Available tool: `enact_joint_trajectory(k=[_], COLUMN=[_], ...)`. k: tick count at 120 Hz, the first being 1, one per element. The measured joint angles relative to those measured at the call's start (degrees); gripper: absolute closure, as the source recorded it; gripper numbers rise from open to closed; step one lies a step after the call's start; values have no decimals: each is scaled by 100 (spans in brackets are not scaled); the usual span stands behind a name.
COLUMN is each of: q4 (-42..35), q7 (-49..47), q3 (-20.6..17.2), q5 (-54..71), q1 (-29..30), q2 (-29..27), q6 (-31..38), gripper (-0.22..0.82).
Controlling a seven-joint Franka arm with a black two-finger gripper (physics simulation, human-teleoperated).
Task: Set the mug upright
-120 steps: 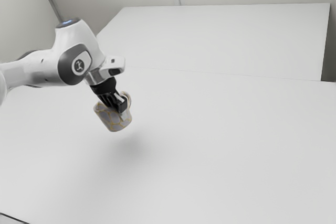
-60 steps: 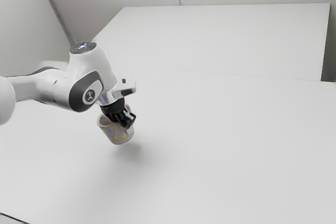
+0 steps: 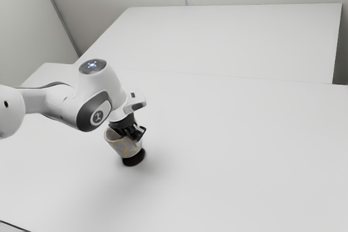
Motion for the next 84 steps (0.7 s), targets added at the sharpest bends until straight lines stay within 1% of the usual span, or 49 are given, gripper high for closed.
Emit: enact_joint_trajectory(k=[84], q4=[10], q7=[-872], q3=[-3], q5=[511], q1=[11], q2=[434], q6=[291], gripper=[77])
